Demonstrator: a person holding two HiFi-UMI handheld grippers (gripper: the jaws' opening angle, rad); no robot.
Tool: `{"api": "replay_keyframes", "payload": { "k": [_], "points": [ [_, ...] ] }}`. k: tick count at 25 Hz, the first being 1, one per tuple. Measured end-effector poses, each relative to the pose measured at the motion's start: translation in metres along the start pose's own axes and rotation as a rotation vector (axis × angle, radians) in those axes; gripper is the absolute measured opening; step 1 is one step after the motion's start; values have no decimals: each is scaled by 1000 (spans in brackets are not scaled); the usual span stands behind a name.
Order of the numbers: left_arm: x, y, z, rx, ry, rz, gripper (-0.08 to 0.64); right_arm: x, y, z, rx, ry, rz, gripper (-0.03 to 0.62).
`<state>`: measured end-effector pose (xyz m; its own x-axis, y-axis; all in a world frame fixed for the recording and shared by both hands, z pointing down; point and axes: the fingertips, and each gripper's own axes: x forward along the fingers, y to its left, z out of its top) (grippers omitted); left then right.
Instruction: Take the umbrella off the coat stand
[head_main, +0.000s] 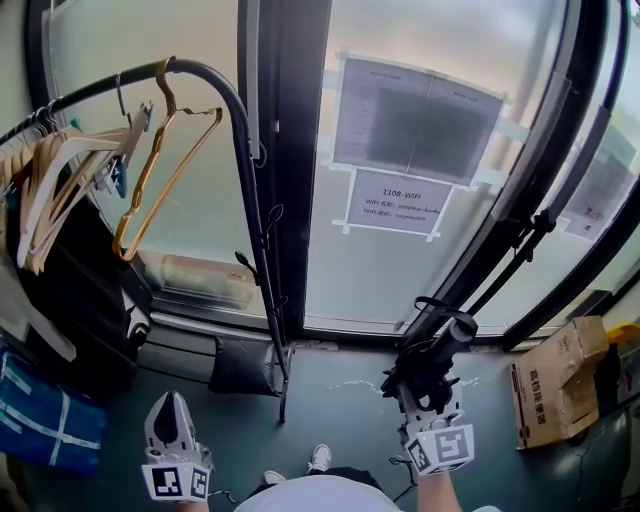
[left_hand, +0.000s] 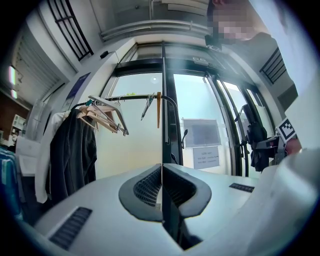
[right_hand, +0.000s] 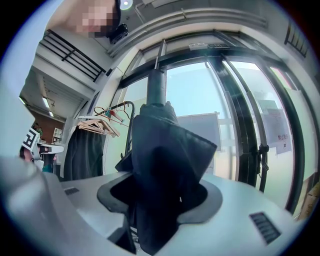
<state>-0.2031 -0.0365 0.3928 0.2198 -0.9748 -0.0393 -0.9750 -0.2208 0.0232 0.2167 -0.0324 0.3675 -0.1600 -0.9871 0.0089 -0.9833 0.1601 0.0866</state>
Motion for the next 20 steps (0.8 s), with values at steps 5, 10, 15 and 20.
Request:
{"api": "replay_keyframes", "payload": {
  "k": [5,10,15,20],
  "points": [
    [-5,3,-2,-2,7,11,26,5,9,-2,8,1,22,238],
    [-9,3,-3,-6,10,12,26,7,14,-3,11,12,34,236],
    [-12,5,-4,-5,13,14,26,6,19,-8,-9,32,44,236],
    [-12,5,-4,-3,10,11,26,8,24,-8,-18,33,52,235]
  ]
}}
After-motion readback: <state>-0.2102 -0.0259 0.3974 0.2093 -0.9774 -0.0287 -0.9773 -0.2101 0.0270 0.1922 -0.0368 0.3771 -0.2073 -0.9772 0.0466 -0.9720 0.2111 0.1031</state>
